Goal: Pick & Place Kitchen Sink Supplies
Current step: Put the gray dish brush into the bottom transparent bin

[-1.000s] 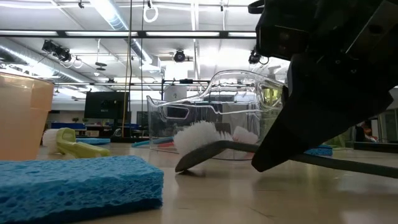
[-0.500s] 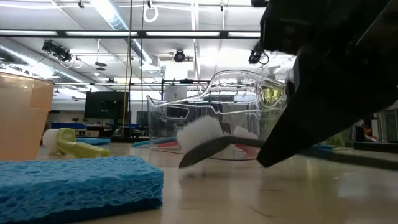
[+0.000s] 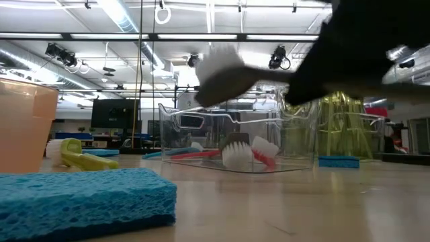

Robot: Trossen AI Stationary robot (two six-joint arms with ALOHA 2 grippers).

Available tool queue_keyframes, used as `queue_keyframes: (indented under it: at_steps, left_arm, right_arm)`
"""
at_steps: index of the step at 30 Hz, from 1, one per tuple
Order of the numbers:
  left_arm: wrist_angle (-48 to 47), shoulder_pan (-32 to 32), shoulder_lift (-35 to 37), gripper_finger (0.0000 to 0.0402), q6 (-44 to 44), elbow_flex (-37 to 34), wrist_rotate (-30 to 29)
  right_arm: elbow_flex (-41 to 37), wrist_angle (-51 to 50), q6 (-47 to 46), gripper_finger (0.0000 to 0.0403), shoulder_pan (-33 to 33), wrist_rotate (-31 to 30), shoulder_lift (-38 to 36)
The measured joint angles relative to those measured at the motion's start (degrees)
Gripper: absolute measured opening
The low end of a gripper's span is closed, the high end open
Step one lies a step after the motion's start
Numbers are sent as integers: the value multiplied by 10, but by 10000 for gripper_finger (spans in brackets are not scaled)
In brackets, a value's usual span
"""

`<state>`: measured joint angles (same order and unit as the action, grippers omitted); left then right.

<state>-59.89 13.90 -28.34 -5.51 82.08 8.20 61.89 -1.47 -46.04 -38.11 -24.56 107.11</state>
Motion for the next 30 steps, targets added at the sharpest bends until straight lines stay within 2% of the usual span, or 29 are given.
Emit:
queue_keyframes:
  at_steps: [5, 13, 18, 25, 30]
  left_arm:
    - [0, 0, 0, 28, 0, 0, 0]
    - [0, 0, 0, 28, 0, 0, 0]
    - [0, 0, 0, 28, 0, 0, 0]
    - [0, 0, 0, 28, 0, 0, 0]
    - [0, 0, 0, 28, 0, 0, 0]
  right_arm:
    - [0, 0, 3, 43, 0, 0, -38]
    - [0, -3, 84, 43, 15, -23, -111]
    - [0, -8, 102, 43, 46, -40, -150]
    - [0, -9, 188, 43, 102, -44, -191]
    - [0, -24, 212, 46, 145, -44, -205]
